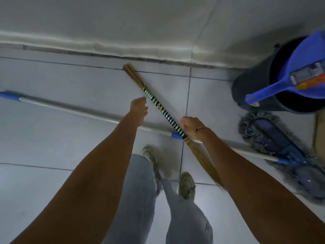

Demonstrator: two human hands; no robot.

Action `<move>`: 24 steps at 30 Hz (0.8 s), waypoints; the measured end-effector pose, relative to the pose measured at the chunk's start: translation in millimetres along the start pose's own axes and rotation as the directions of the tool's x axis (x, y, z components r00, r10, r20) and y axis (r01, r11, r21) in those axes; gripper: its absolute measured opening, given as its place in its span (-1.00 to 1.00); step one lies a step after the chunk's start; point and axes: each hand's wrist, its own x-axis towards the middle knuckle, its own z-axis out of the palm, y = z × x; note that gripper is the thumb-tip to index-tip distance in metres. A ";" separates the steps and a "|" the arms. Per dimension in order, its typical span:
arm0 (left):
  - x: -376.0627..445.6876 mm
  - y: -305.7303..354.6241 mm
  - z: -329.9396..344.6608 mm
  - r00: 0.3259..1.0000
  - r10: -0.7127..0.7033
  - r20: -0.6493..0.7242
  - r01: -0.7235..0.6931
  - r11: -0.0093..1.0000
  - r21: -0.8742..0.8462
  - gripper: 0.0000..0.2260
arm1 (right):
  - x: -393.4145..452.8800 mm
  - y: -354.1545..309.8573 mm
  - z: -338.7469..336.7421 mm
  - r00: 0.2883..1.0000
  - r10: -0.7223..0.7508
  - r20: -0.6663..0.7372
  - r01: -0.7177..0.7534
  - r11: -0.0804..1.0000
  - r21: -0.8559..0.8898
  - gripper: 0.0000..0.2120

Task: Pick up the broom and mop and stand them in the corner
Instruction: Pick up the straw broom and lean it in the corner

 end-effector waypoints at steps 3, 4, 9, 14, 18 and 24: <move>82.3 -38.4 10.0 0.999 -0.036 -0.035 0.035 0.998 -0.045 -0.84 | 65.8 27.4 39.2 0.999 0.014 0.035 -0.014 1.000 -0.021 -0.64; 108.0 -52.6 11.5 0.998 -0.057 -0.042 0.055 0.998 -0.043 -0.88 | 84.1 37.8 53.2 0.998 0.029 0.055 -0.030 1.000 0.001 -0.57; 203.1 -109.0 34.7 0.997 -0.069 0.025 0.072 0.988 -0.138 -0.61 | 168.8 93.8 97.8 0.983 0.049 0.175 -0.095 0.960 0.264 -0.39; 206.1 -101.9 45.6 0.998 0.014 0.054 -0.004 0.984 -0.179 -0.69 | 181.3 95.7 96.7 0.963 -0.017 0.268 -0.042 0.976 0.213 -0.65; 163.2 -76.4 42.5 0.990 0.110 0.086 -0.100 0.988 -0.114 -0.89 | 148.3 85.3 87.2 0.979 -0.017 0.201 -0.043 0.956 0.291 -0.60; 36.9 -20.5 51.0 0.954 0.254 0.157 -0.248 0.967 -0.057 -0.90 | 50.2 61.1 44.1 0.997 -0.040 0.072 0.012 0.935 0.354 -0.73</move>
